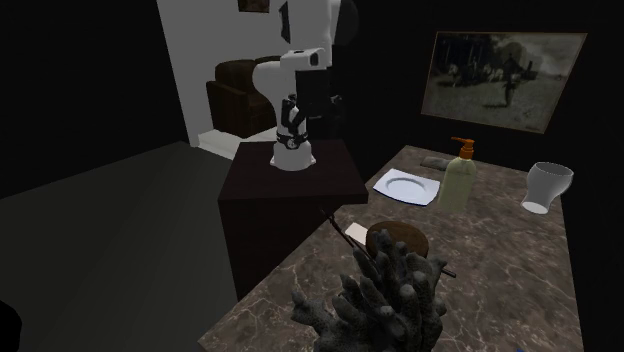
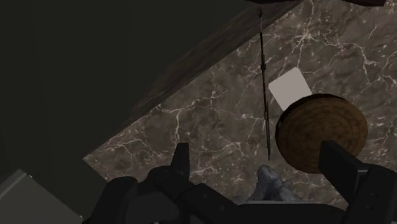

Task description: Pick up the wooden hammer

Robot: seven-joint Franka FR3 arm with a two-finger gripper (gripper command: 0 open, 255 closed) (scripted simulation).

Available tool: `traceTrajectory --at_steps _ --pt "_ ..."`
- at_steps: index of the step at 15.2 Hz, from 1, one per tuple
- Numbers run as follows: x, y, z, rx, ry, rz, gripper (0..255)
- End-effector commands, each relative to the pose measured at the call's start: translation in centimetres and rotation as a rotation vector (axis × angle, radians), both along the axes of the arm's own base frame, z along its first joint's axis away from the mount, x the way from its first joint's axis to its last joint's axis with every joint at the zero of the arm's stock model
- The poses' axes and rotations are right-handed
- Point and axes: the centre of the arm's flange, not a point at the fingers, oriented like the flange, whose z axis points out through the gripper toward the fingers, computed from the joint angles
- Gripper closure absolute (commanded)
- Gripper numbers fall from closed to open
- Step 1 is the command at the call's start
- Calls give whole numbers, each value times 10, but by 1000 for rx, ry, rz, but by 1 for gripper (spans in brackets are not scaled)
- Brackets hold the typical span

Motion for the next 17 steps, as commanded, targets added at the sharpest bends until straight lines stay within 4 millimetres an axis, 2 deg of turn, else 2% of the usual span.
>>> traceTrajectory --at_steps 1,17 --pt "7 8 -23 4 -3 18 0" --pt "46 78 -216 31 -1 157 0"
